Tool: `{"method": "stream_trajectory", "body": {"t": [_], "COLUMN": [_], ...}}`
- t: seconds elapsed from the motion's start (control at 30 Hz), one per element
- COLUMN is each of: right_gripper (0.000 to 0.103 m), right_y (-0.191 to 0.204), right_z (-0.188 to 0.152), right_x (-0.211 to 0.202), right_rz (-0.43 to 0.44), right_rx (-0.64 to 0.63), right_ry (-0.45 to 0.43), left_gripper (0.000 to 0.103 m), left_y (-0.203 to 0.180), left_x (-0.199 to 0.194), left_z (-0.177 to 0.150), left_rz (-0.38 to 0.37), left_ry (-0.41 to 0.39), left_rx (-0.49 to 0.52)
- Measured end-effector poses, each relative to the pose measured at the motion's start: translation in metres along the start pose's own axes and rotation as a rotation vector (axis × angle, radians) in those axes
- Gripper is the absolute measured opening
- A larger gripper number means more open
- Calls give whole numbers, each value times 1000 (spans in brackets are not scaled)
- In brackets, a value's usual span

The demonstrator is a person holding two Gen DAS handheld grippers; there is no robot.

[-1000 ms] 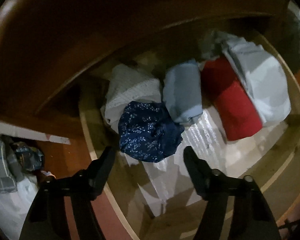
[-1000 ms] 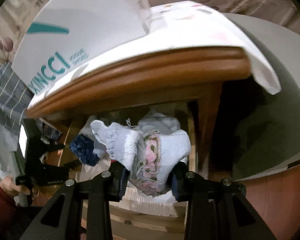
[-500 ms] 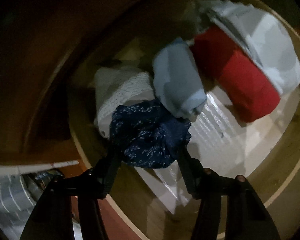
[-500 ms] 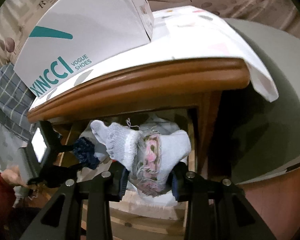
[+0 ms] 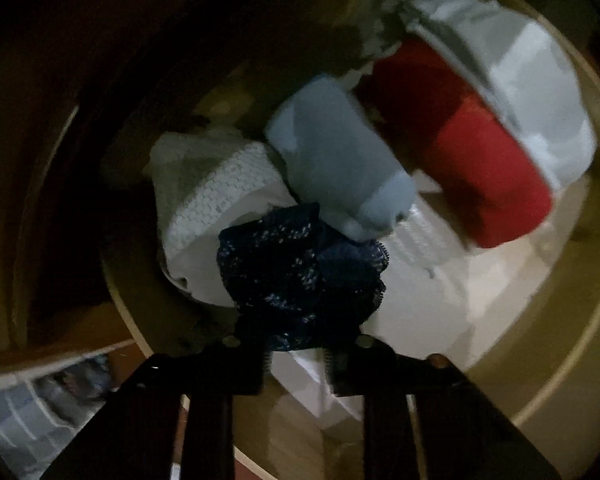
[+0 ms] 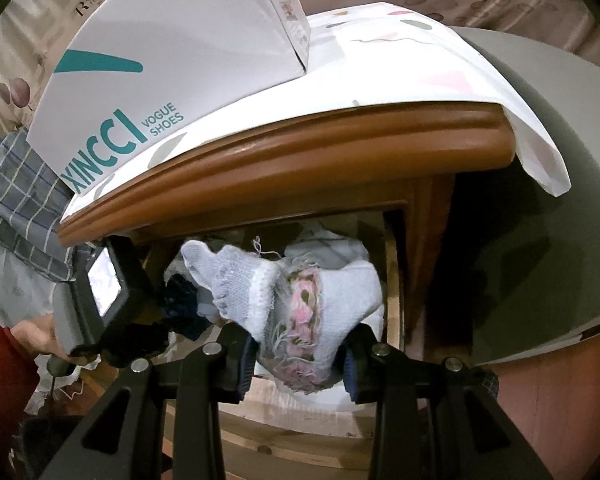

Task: Take underwear out of drawer
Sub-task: 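Grasp the navy patterned underwear with the left gripper while the right gripper holds the white one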

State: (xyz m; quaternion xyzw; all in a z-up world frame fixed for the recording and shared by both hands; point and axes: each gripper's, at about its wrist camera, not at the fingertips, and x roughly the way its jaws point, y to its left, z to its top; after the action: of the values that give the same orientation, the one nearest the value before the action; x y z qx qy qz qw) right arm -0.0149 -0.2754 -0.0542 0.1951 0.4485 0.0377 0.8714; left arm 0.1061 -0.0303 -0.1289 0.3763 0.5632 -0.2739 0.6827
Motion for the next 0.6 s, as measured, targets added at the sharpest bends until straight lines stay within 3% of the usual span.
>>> {"method": "stream_trajectory", "body": {"t": [0.2, 0.3, 0.33, 0.4, 0.47, 0.53, 0.6], "right_gripper": [34, 34, 34, 34, 34, 34, 34], "right_y": [0, -1, -2, -1, -1, 0, 0], "right_z": [0, 0, -1, -1, -1, -1, -2], "right_x": [0, 2, 1, 1, 1, 1, 1], "right_rz": [11, 13, 15, 13, 16, 14, 22], "right_rx": [3, 4, 5, 6, 6, 5, 12], "right_ry": [0, 1, 2, 1, 1, 3, 6], "left_gripper": [14, 15, 21, 23, 34, 67, 75], "left_y": [-5, -14, -14, -12, -10, -11, -20], "left_x": [-13, -11, -9, -7, -6, -4, -7], "left_z": [-14, -17, -16, -11, -8, 0, 3], "left_rz": [-190, -230, -241, -254, -260, -243, -226], "left_ry": [18, 64, 76, 100, 115, 123, 109], "left_rx": [-21, -10, -18, -37, -43, -44, -24]}}
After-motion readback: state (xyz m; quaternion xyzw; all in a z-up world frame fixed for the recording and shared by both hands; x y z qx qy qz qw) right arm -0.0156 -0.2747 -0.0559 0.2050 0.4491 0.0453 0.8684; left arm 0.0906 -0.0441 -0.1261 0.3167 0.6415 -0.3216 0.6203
